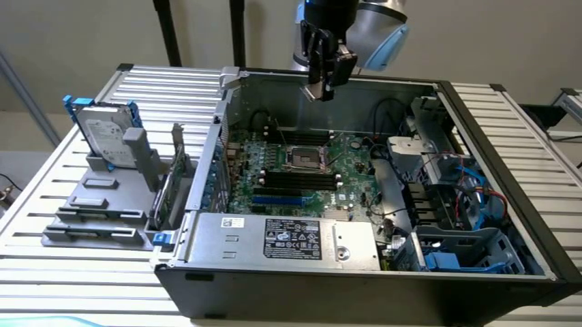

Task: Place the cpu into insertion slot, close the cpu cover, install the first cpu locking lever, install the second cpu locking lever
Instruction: 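Place the cpu into insertion slot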

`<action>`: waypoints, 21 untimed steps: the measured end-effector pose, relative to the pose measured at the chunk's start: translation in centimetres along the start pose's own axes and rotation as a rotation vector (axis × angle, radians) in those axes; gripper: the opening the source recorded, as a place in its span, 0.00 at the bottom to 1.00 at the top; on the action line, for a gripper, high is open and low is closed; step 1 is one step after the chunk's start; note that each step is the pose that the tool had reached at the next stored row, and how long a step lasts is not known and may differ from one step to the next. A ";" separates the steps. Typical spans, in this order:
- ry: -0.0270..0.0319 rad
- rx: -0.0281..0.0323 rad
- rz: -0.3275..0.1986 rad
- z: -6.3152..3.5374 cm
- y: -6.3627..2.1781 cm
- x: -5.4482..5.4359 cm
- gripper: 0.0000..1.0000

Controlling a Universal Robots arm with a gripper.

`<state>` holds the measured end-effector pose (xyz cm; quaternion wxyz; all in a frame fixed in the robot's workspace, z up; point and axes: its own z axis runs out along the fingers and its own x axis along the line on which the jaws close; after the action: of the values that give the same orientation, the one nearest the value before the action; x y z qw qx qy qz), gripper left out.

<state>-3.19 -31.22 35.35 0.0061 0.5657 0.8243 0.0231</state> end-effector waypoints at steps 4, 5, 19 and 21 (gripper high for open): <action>-0.0034 -0.0009 0.071 0.05 0.00 0.0 0.55; -0.0042 -0.0013 0.089 0.07 0.00 0.0 0.55; -0.0214 0.0388 0.229 0.44 -0.02 0.0 0.55; -0.0196 0.0523 0.246 0.50 -0.02 0.0 0.55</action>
<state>-3.19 -31.22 34.85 -0.0034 0.6626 0.7490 -0.0033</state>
